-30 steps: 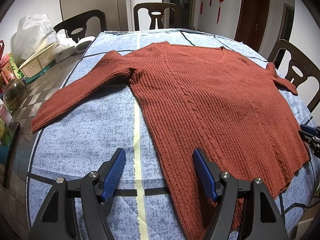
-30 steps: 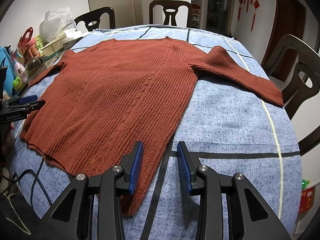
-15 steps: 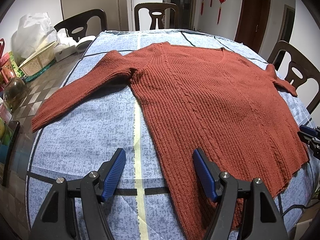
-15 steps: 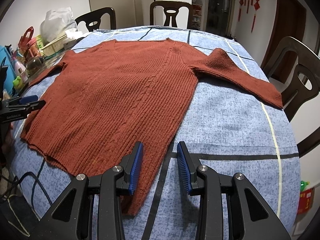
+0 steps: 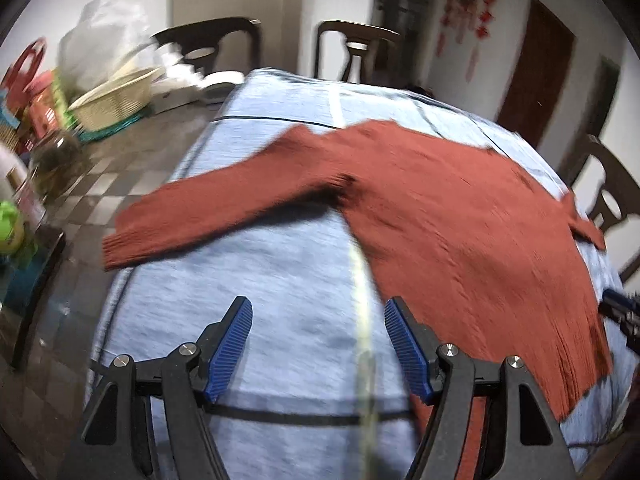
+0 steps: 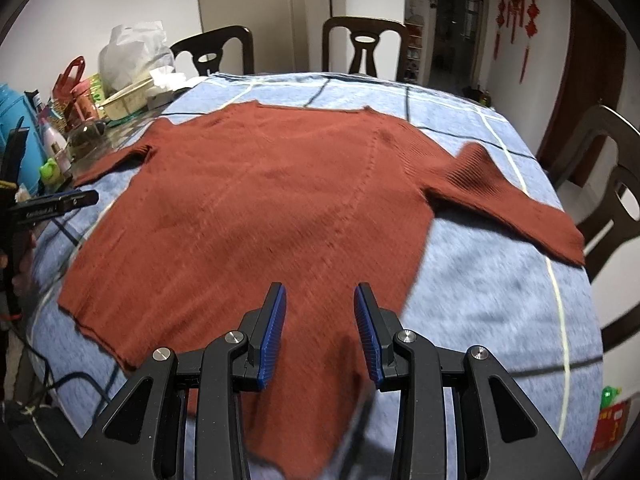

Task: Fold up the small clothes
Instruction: 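Grasp the sweater sleeve cuff nearest the left tool with the left tool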

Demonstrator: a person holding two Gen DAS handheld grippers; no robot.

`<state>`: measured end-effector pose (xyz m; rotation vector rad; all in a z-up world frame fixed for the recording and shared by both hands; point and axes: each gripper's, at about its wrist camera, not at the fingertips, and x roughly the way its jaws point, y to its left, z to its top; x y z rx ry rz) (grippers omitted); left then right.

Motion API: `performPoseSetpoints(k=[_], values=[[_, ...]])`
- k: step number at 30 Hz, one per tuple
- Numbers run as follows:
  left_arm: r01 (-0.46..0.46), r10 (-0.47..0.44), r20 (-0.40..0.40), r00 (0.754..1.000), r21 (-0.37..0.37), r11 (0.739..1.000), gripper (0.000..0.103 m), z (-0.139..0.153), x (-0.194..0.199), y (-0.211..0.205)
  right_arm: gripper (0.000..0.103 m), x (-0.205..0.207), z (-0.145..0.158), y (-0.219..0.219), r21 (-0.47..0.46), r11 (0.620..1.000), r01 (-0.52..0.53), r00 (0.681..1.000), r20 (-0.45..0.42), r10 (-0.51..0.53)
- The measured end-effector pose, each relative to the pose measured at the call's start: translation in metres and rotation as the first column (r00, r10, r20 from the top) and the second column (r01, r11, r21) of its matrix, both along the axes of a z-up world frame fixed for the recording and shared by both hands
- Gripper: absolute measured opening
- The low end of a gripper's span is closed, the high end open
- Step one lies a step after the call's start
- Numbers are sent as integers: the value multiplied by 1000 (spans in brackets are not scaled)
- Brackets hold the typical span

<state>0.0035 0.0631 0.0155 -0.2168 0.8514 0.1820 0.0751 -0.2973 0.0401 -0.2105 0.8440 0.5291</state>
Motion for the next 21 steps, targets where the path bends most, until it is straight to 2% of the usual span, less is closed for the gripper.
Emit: performPoseSetpoints(k=[3, 7, 9, 12, 19, 20, 21], values=[[-58, 59, -1, 998, -72, 996, 71, -4, 3, 27, 36, 5, 2, 14, 8, 999, -36, 999, 6, 36], [-156, 157, -9, 988, -166, 974, 71, -14, 6, 59, 36, 13, 2, 30, 12, 997, -78, 997, 9, 78], [-177, 182, 5, 983, -202, 963, 71, -14, 7, 67, 36, 16, 2, 34, 12, 996, -87, 996, 8, 87], [-223, 231, 11, 973, -221, 949, 71, -14, 10, 76, 36, 23, 2, 38, 17, 995, -97, 995, 5, 97], [-323, 346, 26, 938, -294, 900, 71, -17, 18, 98, 36, 33, 2, 36, 24, 996, -89, 996, -2, 89], [-343, 367, 24, 930, -302, 889, 70, -17, 18, 102, 36, 34, 2, 35, 24, 996, -87, 996, -2, 87], [-372, 397, 18, 918, -310, 875, 62, -19, 18, 105, 36, 34, 1, 34, 26, 996, -86, 996, -2, 86]])
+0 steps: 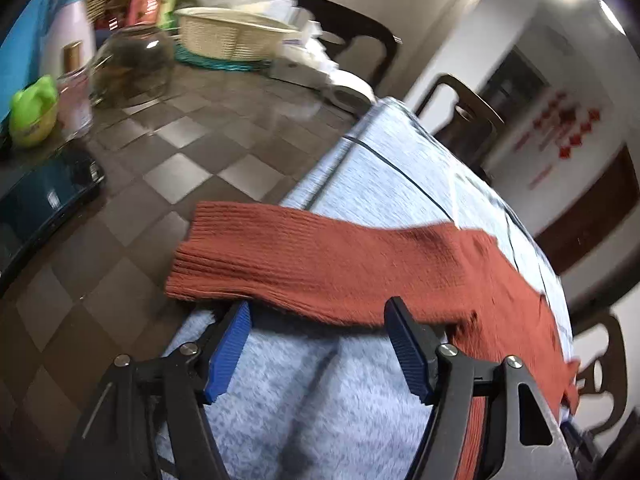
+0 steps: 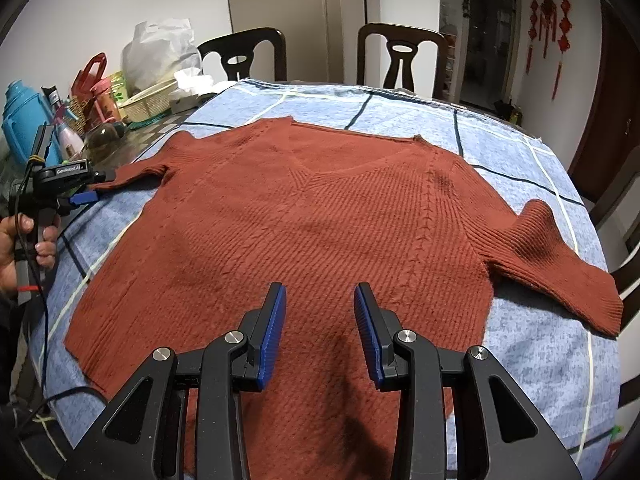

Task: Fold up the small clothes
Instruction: 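Grasp the sweater sleeve cuff nearest the left tool with the left tool, then fold the held sleeve across the sweater body with the left tool and release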

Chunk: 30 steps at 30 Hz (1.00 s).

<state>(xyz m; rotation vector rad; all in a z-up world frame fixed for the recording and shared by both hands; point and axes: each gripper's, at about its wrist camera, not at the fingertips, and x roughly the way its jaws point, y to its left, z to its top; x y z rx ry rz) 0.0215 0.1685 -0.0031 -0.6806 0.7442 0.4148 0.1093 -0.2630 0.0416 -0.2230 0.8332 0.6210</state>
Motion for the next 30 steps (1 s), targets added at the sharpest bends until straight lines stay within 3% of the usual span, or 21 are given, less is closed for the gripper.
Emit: performPoseSetpoints(k=[2, 4, 8, 12, 15, 19, 23, 26, 30], values=[[-47, 47, -3, 999, -5, 999, 44, -1, 0, 7, 36, 0, 0, -2, 11, 1000, 1, 1000, -2, -1], [-60, 60, -18, 998, 10, 998, 15, -4, 3, 12, 36, 1, 1, -4, 18, 1000, 0, 1000, -2, 0], [-44, 45, -16, 999, 45, 998, 7, 2, 5, 16, 36, 2, 4, -8, 27, 1000, 0, 1000, 6, 0], [24, -35, 74, 997, 145, 989, 7, 41, 13, -1, 36, 2, 7, -13, 40, 999, 6, 1000, 11, -7], [117, -149, 140, 979, 213, 970, 6, 75, 31, -26, 36, 3, 8, -17, 49, 999, 21, 1000, 12, -22], [283, -337, 189, 922, 262, 923, 6, 104, 68, -77, 36, 4, 8, -24, 67, 997, 47, 999, -3, -47], [472, -518, 183, 836, 242, 848, 7, 95, 108, -137, 36, 4, 9, -29, 70, 995, 74, 997, -13, -73], [619, -637, 159, 754, 151, 771, 7, 68, 137, -176, 36, 4, 12, -32, 72, 994, 87, 996, -22, -86], [704, -703, 105, 703, 40, 709, 9, 38, 152, -202, 36, 4, 18, -31, 83, 993, 81, 996, -30, -79]])
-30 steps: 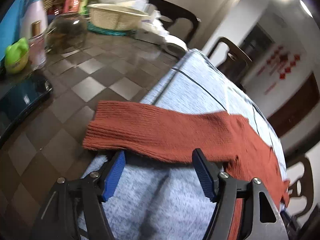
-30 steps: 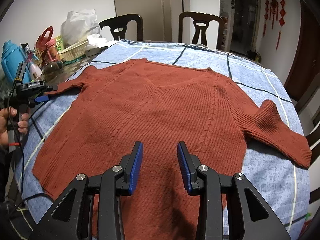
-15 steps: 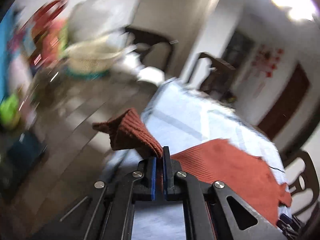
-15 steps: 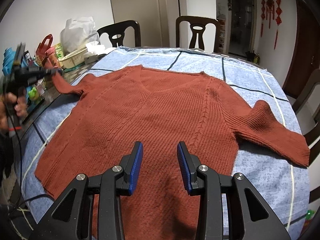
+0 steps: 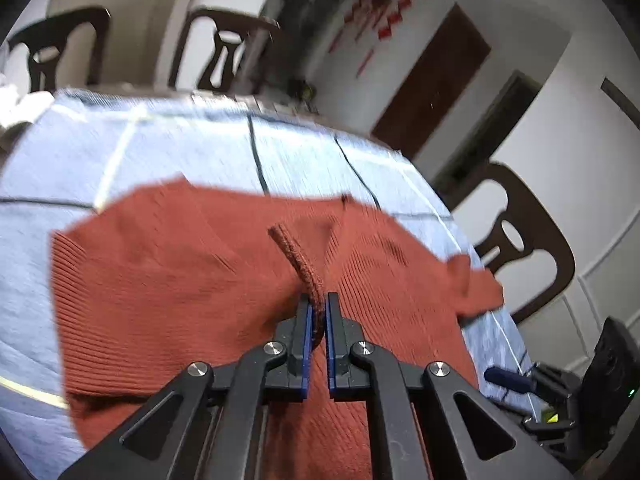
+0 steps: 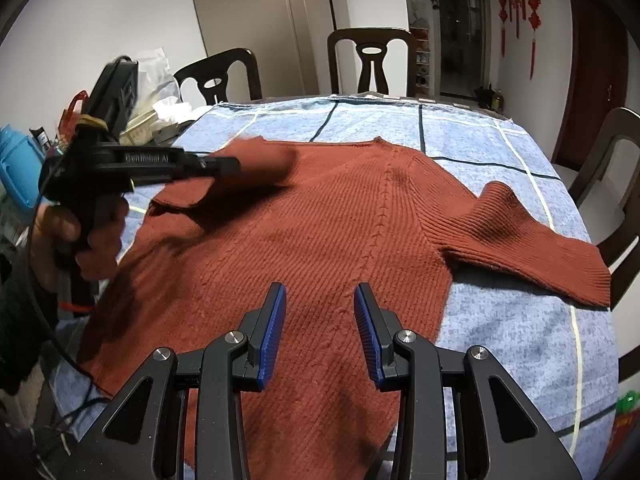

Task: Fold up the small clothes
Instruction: 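Fold the held sleeve across the sweater body with the left tool and release, then grasp the other sleeve cuff with the right tool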

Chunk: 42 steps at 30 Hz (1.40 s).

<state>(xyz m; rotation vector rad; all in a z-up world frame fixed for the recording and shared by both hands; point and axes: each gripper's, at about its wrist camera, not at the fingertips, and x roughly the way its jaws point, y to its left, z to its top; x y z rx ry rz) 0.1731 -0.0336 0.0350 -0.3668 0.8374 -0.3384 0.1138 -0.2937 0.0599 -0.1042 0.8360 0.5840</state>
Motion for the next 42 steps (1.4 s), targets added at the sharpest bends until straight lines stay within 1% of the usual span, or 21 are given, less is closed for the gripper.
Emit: performPoseSetpoints(k=[1, 3, 6, 7, 9, 12, 14, 17, 20, 21, 22, 24, 26, 28, 30, 32, 34, 35, 37, 40, 42], values=[[22, -22, 3, 1000, -18, 1000, 13, 3, -3, -1, 36, 0, 2, 1, 7, 1000, -5, 1000, -1, 5], [35, -34, 41, 999, -27, 999, 17, 15, -19, 2, 36, 3, 7, 5, 32, 999, -20, 1000, -7, 20], [-5, 8, 91, 996, -28, 1000, 21, 31, -31, 30, 36, 13, 13, 15, 83, 996, -44, 999, -25, 46], [-35, 37, 100, 994, -14, 999, 22, 34, -34, 41, 36, 18, 14, 20, 100, 994, -50, 998, -35, 53], [-109, 102, 115, 988, 53, 993, 22, 35, -37, 61, 36, 31, 12, 31, 113, 992, -52, 996, -64, 60], [-207, 195, 90, 977, 149, 967, 22, 21, -33, 84, 36, 60, -1, 49, 115, 992, -47, 990, -128, 62], [-235, 225, 74, 972, 190, 953, 22, 9, -31, 92, 36, 81, -13, 61, 97, 994, -40, 982, -180, 57], [-245, 244, 29, 969, 193, 950, 22, -8, -25, 97, 36, 103, -29, 75, 70, 997, -40, 973, -224, 55], [-265, 268, 12, 963, 208, 942, 22, -16, -19, 102, 36, 122, -49, 82, 53, 999, -8, 956, -294, 23], [-267, 272, 4, 962, 210, 941, 22, -20, -16, 103, 32, 123, -48, 81, 69, 998, -5, 958, -286, 25], [-267, 272, 2, 962, 210, 941, 22, -20, -16, 106, 18, 126, -47, 83, 60, 998, 1, 957, -288, 16], [-262, 269, 0, 963, 221, 939, 22, -22, -14, 104, 4, 128, -41, 81, 80, 997, -5, 957, -287, 27], [-254, 258, 7, 966, 219, 942, 22, -22, -16, 103, 4, 127, -27, 80, 97, 995, -12, 970, -242, 36], [-260, 261, 21, 965, 214, 942, 22, -20, -18, 103, 4, 132, -23, 77, 120, 993, -11, 973, -229, 39], [-270, 270, 34, 962, 215, 938, 22, -20, -18, 104, 4, 141, -30, 76, 108, 994, 1, 968, -249, 26], [-276, 275, 34, 961, 222, 935, 22, -21, -18, 104, 4, 146, -37, 74, 98, 995, 13, 970, -245, 11], [-280, 280, 32, 959, 220, 934, 22, -22, -18, 105, 4, 147, -36, 69, 103, 994, 33, 970, -245, -7], [-282, 281, 34, 959, 215, 935, 22, -20, -20, 105, 5, 145, -32, 68, 115, 993, 30, 974, -227, -3], [-280, 273, 63, 960, 208, 937, 22, -14, -26, 103, 13, 138, -25, 65, 120, 992, 29, 978, -208, -4], [-262, 251, 76, 965, 211, 942, 22, -8, -34, 97, 15, 123, -25, 69, 104, 994, -14, 977, -208, 36], [-227, 218, 66, 974, 209, 951, 22, -10, -38, 91, 15, 113, -35, 76, 66, 996, -57, 972, -225, 71]])
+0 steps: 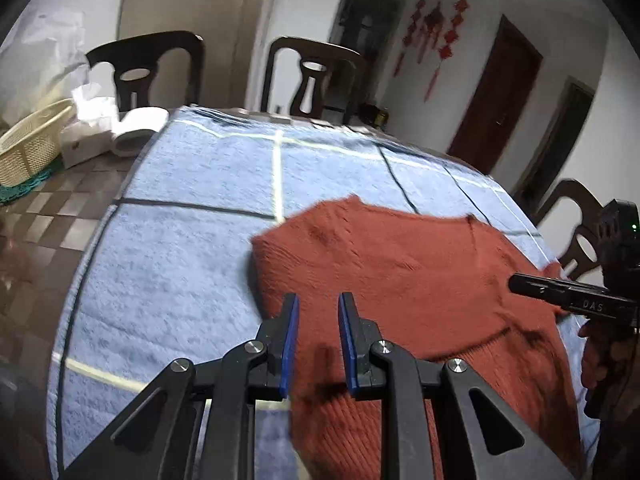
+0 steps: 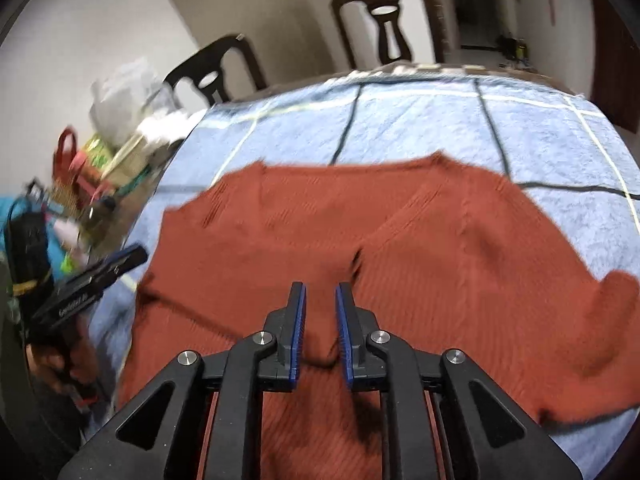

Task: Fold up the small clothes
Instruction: 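Grasp the other sleeve cuff with the right tool, then fold the held sleeve across the sweater body with the right tool and release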

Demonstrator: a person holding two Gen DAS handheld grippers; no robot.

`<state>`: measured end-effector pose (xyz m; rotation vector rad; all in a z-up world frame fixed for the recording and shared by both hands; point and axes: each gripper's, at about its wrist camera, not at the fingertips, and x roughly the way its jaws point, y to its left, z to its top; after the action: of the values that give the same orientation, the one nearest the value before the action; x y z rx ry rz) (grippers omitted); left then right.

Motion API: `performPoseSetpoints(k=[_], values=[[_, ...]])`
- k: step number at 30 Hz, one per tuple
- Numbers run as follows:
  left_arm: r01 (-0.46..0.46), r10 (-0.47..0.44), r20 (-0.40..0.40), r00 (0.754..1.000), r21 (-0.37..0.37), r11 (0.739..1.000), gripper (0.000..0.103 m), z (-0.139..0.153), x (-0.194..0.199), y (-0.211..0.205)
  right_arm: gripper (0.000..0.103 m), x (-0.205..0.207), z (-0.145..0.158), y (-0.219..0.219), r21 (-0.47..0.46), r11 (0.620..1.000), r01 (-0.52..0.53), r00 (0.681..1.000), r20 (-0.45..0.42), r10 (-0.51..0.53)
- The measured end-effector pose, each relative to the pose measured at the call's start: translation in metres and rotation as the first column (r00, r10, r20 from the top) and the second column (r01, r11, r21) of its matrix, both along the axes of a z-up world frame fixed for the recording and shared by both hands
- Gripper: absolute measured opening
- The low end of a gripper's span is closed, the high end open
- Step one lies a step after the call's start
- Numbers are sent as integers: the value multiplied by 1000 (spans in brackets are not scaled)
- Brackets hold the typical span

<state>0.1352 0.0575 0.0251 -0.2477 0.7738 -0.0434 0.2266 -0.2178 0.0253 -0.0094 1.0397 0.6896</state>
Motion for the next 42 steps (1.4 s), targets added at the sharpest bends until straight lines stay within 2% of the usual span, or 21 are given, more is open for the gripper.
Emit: performPoseSetpoints(k=[2, 4, 6, 8, 10, 11, 14, 16, 19, 20, 22, 26, 30, 33, 36, 38, 39, 40, 42], values=[[33, -32, -38, 999, 26, 999, 22, -8, 0, -8, 15, -2, -12, 4, -64, 998, -14, 1000, -16, 13], [39, -33, -101, 994, 57, 998, 22, -21, 2, -14, 16, -5, -9, -1, -60, 998, 1, 1000, -3, -1], [39, -31, -90, 995, 90, 995, 22, -21, -3, -17, 16, -15, -1, -13, -55, 998, 24, 999, 37, -21], [43, -35, -92, 995, 90, 995, 22, -18, -9, -17, 20, -24, 4, -28, -39, 998, 40, 998, 56, -37], [37, -29, -87, 996, 89, 995, 22, -14, -16, -16, 30, -32, 7, -44, -25, 997, 73, 995, 69, -71], [33, -25, -83, 996, 90, 995, 22, -11, -21, -16, 32, -38, 8, -57, -14, 995, 96, 992, 78, -95], [35, -31, -66, 997, 65, 997, 22, -4, -33, -18, 33, -43, 8, -89, 19, 985, 173, 983, 61, -174], [39, -35, -48, 998, 76, 996, 22, 1, -39, -25, 41, -43, 5, -113, 39, 971, 236, 970, 46, -238], [54, -53, -22, 998, 83, 995, 22, 7, -42, -38, 42, -39, 0, -151, 60, 931, 359, 932, 17, -361], [65, -64, -11, 998, 81, 995, 23, 8, -41, -42, 42, -36, -2, -165, 76, 912, 403, 915, 0, -404], [92, -93, 10, 996, 76, 993, 32, 9, -40, -51, 42, -31, -6, -192, 109, 868, 484, 875, -38, -483], [113, -113, -6, 994, 75, 991, 33, 0, -32, -63, 42, -23, -12, -228, 137, 789, 599, 801, -89, -592], [106, -102, -52, 993, 79, 991, 33, -15, -28, -65, 42, -14, -18, -249, 158, 715, 681, 733, -137, -667], [103, -97, -74, 993, 80, 991, 33, -24, -29, -66, 42, -9, -21, -259, 203, 674, 710, 704, -173, -689], [100, -95, -66, 993, 86, 991, 33, -26, -31, -67, 42, -1, -21, -263, 210, 635, 744, 668, -192, -719], [100, -95, -67, 993, 84, 991, 33, -26, -31, -66, 38, 4, -20, -262, 203, 627, 752, 658, -192, -728], [100, -95, -66, 993, 84, 991, 33, -26, -31, -66, 21, 6, -20, -261, 190, 629, 754, 657, -189, -730], [100, -95, -66, 993, 84, 991, 33, -26, -31, -66, 10, 7, -18, -262, 188, 634, 750, 661, -188, -727], [100, -95, -67, 993, 82, 992, 33, -26, -31, -66, 7, 6, -8, -259, 202, 655, 728, 684, -147, -714]])
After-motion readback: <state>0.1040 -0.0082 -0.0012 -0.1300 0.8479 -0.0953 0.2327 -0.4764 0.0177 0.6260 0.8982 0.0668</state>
